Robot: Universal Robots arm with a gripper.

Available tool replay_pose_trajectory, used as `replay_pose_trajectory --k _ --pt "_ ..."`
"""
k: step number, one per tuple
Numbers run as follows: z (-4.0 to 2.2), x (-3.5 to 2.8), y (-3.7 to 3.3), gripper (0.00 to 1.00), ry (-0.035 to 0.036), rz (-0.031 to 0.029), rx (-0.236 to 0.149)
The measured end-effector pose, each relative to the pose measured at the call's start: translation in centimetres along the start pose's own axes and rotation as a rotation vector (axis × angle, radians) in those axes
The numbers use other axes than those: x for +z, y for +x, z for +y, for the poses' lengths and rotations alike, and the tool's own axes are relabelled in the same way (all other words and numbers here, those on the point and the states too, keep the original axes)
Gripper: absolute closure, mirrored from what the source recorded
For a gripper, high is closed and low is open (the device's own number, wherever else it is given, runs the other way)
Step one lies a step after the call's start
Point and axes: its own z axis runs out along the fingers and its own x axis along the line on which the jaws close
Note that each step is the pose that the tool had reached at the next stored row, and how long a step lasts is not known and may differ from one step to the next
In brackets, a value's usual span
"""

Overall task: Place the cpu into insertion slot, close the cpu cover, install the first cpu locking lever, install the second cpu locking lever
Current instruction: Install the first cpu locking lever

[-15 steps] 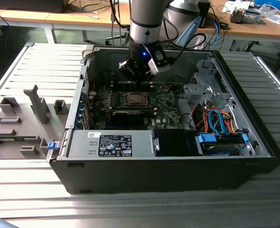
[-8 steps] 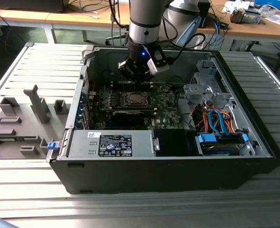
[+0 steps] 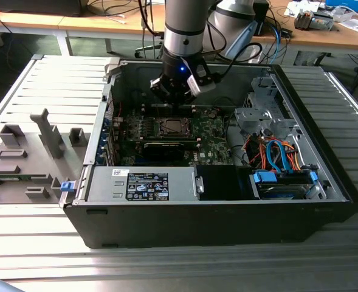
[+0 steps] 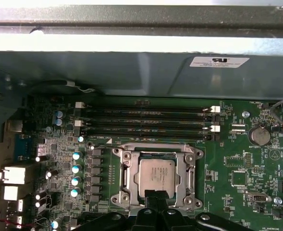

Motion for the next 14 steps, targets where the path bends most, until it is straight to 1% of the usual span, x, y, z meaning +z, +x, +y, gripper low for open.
replay_pose_trajectory --k 7,10,14 --pt "0.01 0.01 0.25 0.89 0.0 0.0 0.0" --pt "0.02 0.02 0.57 0.89 0.0 0.0 0.0" --pt "0.03 0.02 0.76 0.89 0.0 0.0 0.0"
